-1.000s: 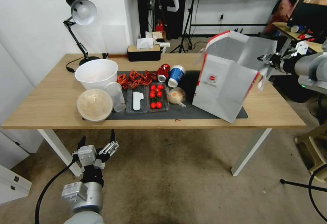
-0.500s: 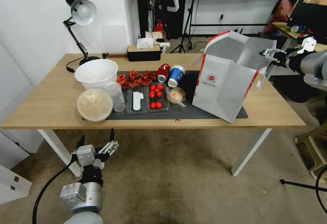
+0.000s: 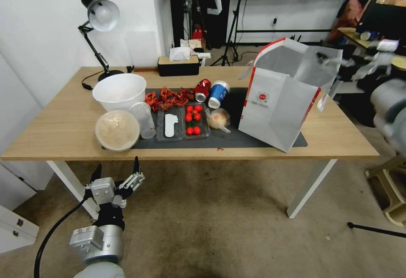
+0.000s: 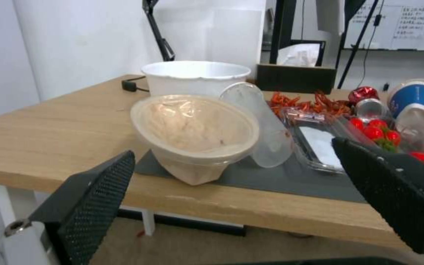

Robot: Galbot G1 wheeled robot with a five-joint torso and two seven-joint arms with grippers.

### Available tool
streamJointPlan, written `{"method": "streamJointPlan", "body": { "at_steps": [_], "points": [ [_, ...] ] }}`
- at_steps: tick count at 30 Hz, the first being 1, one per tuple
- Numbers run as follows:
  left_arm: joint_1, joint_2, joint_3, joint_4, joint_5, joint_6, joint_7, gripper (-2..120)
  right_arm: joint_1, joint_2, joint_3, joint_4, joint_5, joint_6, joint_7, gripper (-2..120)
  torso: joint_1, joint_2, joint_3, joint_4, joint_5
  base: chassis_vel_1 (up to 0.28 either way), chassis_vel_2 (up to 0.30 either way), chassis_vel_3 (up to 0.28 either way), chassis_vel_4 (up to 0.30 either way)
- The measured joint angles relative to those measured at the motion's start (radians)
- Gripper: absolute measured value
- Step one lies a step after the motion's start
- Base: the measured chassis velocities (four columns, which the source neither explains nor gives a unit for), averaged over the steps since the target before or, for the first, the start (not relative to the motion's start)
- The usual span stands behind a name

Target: Pick up the food delivery bag from the floor and place it on the table.

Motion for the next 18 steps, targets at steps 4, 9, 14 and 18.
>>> {"method": "streamJointPlan", "body": {
  "at_steps": [4,9,14,18],
  "points": [
    [0.022,-0.020,-0.008,-0.009,0.014,-0.013,0.002,100,-0.119,0.061,-0.017,0.115,-0.185,0.099,-0.018,100,0.000,0.000,0.000,-0.0003,0.0000,0.000,0.000,0.000,0.000],
    [0.044,-0.049,-0.013,-0.023,0.032,-0.029,0.002,100,-0.169,0.101,-0.043,0.152,-0.263,0.153,-0.018,100,0.000,0.000,0.000,-0.0001,0.0001,0.000,0.000,0.000,0.000],
    [0.063,-0.084,-0.013,-0.029,0.058,-0.049,0.002,100,-0.307,0.158,-0.042,0.182,-0.406,0.232,-0.016,100,0.000,0.000,0.000,0.0000,0.0000,0.000,0.000,0.000,0.000],
    [0.064,-0.091,-0.010,-0.025,0.067,-0.057,0.002,100,-0.445,0.234,-0.045,0.182,-0.540,0.300,0.006,100,0.000,0.000,0.000,-0.0003,0.0001,0.000,0.000,0.000,0.000]
  ]
}}
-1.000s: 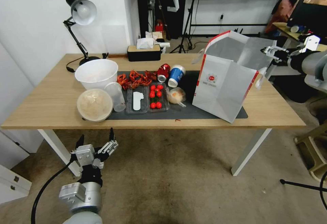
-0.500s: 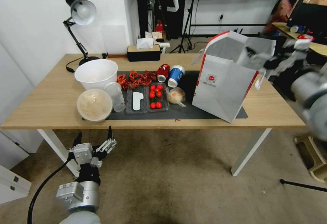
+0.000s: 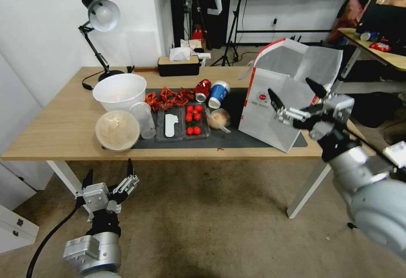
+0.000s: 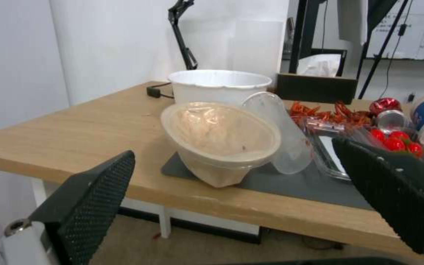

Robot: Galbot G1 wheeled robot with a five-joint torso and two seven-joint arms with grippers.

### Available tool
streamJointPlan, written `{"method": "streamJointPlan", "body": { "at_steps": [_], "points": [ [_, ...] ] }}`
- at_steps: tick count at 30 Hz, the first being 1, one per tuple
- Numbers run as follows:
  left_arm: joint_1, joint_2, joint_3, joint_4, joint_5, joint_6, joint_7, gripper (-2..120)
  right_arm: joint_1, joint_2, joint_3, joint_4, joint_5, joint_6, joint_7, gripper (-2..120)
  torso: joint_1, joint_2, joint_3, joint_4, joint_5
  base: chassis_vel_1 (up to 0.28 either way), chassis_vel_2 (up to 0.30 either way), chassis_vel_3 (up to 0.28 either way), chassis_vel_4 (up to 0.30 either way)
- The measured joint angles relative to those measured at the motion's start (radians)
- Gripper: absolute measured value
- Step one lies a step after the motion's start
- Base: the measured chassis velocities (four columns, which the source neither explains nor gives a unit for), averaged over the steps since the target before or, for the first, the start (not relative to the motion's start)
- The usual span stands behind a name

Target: Pick up the food delivery bag from the floor and place it on the table.

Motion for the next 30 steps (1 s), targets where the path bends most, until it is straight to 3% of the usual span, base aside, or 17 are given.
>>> {"method": "streamJointPlan", "body": {
  "at_steps": [10,17,30],
  "points": [
    [-0.013,0.023,0.012,0.039,-0.001,-0.010,0.002,100,-0.272,0.207,-0.033,-0.063,-0.257,0.153,0.051,100,0.000,0.000,0.000,-0.0001,-0.0001,0.000,0.000,0.000,0.000],
    [-0.019,0.040,0.021,0.060,-0.011,-0.008,0.003,100,-0.314,0.314,-0.093,-0.130,-0.345,0.195,0.045,100,0.000,0.000,0.000,0.0002,0.0001,0.000,0.000,0.000,0.000],
    [-0.019,0.075,0.031,0.087,-0.017,0.003,-0.001,100,-0.318,0.370,-0.112,-0.162,-0.373,0.204,0.030,100,0.000,0.000,0.000,0.0001,0.0000,0.000,0.000,0.000,0.000]
  ]
}}
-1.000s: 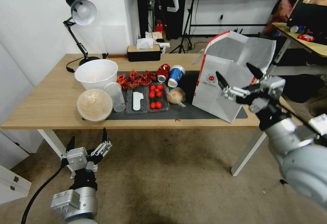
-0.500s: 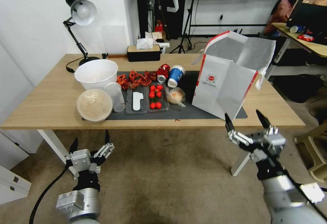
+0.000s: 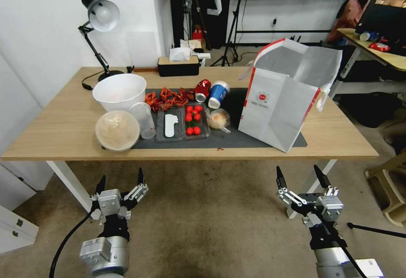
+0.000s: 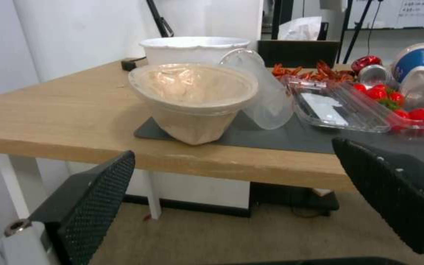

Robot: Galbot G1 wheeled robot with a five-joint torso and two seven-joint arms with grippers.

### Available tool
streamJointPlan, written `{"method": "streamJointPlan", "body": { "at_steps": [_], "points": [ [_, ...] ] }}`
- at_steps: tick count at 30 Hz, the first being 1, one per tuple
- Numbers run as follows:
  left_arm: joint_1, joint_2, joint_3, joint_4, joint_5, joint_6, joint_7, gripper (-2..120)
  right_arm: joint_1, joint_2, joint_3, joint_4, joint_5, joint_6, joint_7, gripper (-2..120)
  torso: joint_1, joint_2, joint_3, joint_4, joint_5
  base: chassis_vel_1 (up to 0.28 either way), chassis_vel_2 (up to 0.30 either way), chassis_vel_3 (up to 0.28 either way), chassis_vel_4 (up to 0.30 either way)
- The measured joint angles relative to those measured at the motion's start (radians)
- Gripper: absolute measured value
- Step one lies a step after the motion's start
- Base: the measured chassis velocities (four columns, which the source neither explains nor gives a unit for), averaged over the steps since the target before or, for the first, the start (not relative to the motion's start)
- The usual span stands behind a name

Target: Pick up the food delivery bag from the floor and place it on the table.

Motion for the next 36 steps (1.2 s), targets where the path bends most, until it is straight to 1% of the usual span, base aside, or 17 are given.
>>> {"method": "streamJointPlan", "body": {
  "at_steps": [8,36],
  "points": [
    [-0.006,0.002,0.000,-0.001,-0.004,0.007,-0.002,100,-0.005,0.007,-0.018,0.009,0.006,-0.019,-0.006,100,0.000,0.000,0.000,0.0000,0.0000,0.000,0.000,0.000,0.000],
    [-0.010,0.004,0.000,-0.002,-0.004,0.014,-0.010,100,0.000,0.006,-0.019,0.000,-0.011,-0.006,-0.020,100,0.000,0.000,0.000,-0.0001,0.0001,0.000,0.000,0.000,0.000]
  ]
}}
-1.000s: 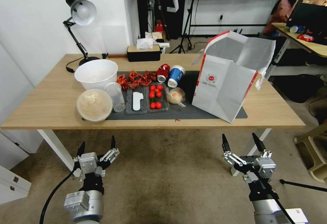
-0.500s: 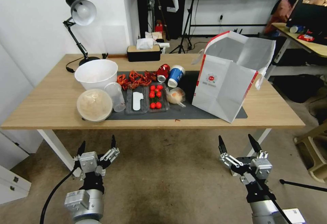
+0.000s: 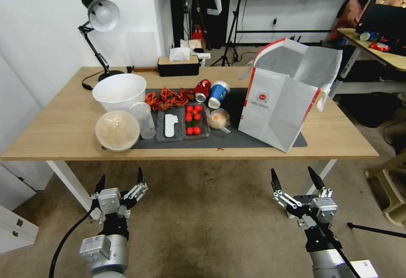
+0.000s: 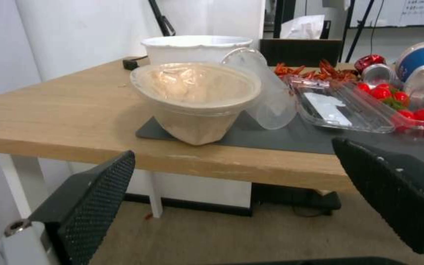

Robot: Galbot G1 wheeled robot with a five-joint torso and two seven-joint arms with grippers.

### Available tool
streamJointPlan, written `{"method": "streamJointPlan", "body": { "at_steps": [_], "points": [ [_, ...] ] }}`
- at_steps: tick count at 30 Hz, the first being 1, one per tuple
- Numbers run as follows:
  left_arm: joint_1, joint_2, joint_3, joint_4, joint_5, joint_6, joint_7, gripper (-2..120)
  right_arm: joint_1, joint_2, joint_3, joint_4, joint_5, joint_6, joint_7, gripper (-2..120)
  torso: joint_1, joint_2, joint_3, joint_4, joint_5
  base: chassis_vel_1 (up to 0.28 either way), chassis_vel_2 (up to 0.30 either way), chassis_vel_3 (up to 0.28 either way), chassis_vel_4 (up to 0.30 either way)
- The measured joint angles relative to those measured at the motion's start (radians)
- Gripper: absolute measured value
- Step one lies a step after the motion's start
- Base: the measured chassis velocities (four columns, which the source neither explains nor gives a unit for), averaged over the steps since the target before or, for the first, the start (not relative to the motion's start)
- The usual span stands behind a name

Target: Pick up the food delivery bag from the floor and place it on the table.

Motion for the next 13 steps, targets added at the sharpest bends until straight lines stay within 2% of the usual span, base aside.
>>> {"method": "streamJointPlan", "body": {
  "at_steps": [13],
  "points": [
    [0.000,0.000,0.000,-0.001,0.000,0.000,0.000,100,0.000,0.000,0.000,0.000,0.000,0.000,0.000,100,0.000,0.000,0.000,0.0000,0.0000,0.000,0.000,0.000,0.000]
  ]
}}
